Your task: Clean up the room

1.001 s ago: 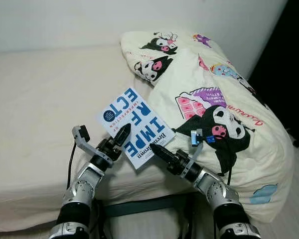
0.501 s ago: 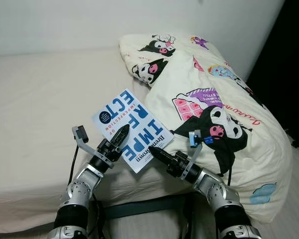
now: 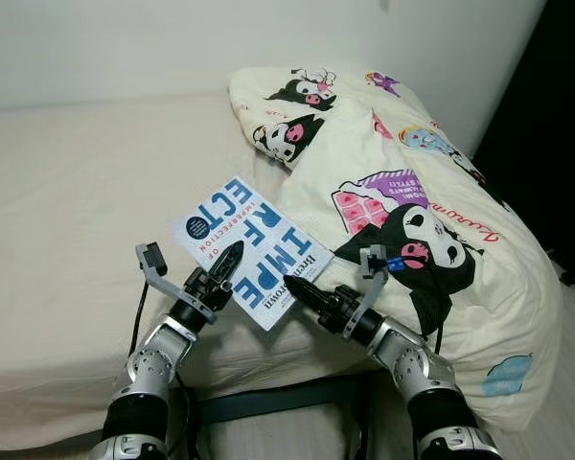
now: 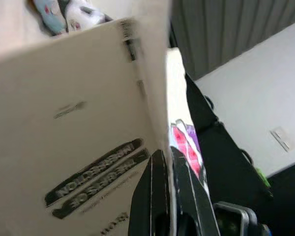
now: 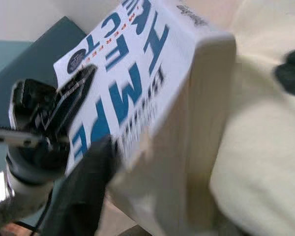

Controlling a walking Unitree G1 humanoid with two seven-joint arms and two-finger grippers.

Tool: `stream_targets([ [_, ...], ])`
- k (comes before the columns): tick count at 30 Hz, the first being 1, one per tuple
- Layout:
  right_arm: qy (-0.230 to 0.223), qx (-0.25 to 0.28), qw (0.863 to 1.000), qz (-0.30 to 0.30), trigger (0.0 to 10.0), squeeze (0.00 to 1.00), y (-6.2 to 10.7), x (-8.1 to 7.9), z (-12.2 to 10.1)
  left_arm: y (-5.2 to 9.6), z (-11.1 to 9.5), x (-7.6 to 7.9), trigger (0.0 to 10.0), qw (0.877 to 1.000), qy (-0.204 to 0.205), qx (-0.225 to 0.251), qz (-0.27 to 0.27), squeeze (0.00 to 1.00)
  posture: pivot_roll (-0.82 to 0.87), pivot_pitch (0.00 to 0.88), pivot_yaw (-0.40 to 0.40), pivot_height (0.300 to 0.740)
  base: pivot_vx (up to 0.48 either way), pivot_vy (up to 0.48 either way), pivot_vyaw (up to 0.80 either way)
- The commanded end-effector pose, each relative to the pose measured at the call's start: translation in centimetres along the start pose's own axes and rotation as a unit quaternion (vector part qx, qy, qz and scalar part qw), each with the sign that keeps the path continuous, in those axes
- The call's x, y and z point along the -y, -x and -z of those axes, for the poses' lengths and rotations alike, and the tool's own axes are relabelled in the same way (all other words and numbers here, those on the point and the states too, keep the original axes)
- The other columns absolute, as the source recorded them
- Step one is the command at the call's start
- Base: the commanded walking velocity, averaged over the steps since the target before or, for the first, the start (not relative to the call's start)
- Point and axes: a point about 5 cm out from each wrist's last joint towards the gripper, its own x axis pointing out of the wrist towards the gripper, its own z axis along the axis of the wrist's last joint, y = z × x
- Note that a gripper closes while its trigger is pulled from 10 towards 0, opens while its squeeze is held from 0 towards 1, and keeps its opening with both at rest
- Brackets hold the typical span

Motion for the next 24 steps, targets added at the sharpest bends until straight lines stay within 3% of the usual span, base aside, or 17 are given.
stream_targets([
  [1, 0.011, -0.016, 1.0, 0.001, 10.0, 1.0, 0.1, -0.1, 0.5, -0.2, -2.4, 0.0, 0.0, 0.999, -0.022, 0.043, -0.004, 0.0, 0.11, 0.091, 0.012, 0.47, 0.0, 0.0, 0.0],
  [2, 0.011, -0.016, 1.0, 0.001, 10.0, 1.0, 0.1, -0.1, 0.5, -0.2, -2.4, 0.0, 0.0, 0.999, -0.022, 0.043, -0.004, 0.0, 0.11, 0.091, 0.012, 0.47, 0.0, 0.0, 0.0],
  [4, 0.023, -0.041, 0.999, -0.008, 10.0, 1.0, 0.4, -0.3, 1.4, -0.8, -5.6, 0.4, 0.0, 0.995, -0.053, 0.085, -0.006, 0.0, 0.12, 0.091, 0.01, 0.47, 0.0, 0.0, 0.0],
  [5, 0.023, -0.041, 0.999, -0.008, 10.0, 1.0, 0.4, -0.3, 1.4, -0.8, -5.6, 0.4, 0.0, 0.995, -0.053, 0.085, -0.006, 0.0, 0.12, 0.091, 0.01, 0.47, 0.0, 0.0, 0.0],
  [6, 0.029, -0.064, 0.997, -0.02, 10.0, 1.0, 0.4, -0.6, 2.2, -1.4, -8.1, 1.4, 0.0, 0.99, -0.083, 0.117, 0.001, 0.0, 0.12, 0.092, 0.011, 0.47, 0.0, 0.0, 0.0],
  [11, 0.042, -0.09, 0.995, -0.027, 10.0, 1.0, 0.3, -0.9, 2.9, -2.1, -10.1, 2.5, 0.0, 0.984, -0.106, 0.145, 0.009, 0.0, 0.12, 0.094, 0.01, 0.47, 0.0, 0.0, 0.0],
  [13, 0.073, -0.134, 0.988, -0.026, 10.0, 1.0, 0.0, -1.1, 4.1, -2.8, -11.6, 3.9, 0.0, 0.978, -0.123, 0.167, 0.021, 0.0, 0.12, 0.095, 0.008, 0.47, 0.0, 0.0, 0.0],
  [21, 0.114, -0.172, 0.977, -0.047, 10.0, 1.0, -0.7, -2.1, 5.2, -3.5, -12.1, 5.3, 0.0, 0.974, -0.131, 0.182, 0.038, 0.0, 0.12, 0.096, 0.004, 0.47, 0.0, 0.0, 0.0],
  [23, 0.138, -0.167, 0.975, -0.047, 10.0, 1.0, -1.1, -2.5, 4.9, -3.6, -12.0, 5.3, 0.0, 0.974, -0.131, 0.182, 0.038, 0.0, 0.12, 0.096, 0.004, 0.47, 0.0, 0.0, 0.0],
  [24, 0.178, -0.157, 0.971, -0.039, 10.0, 1.0, -1.8, -2.7, 4.0, -3.6, -11.8, 5.2, 0.0, 0.974, -0.13, 0.18, 0.036, 0.0, 0.12, 0.096, 0.004, 0.47, 0.0, 0.0, 0.0],
])
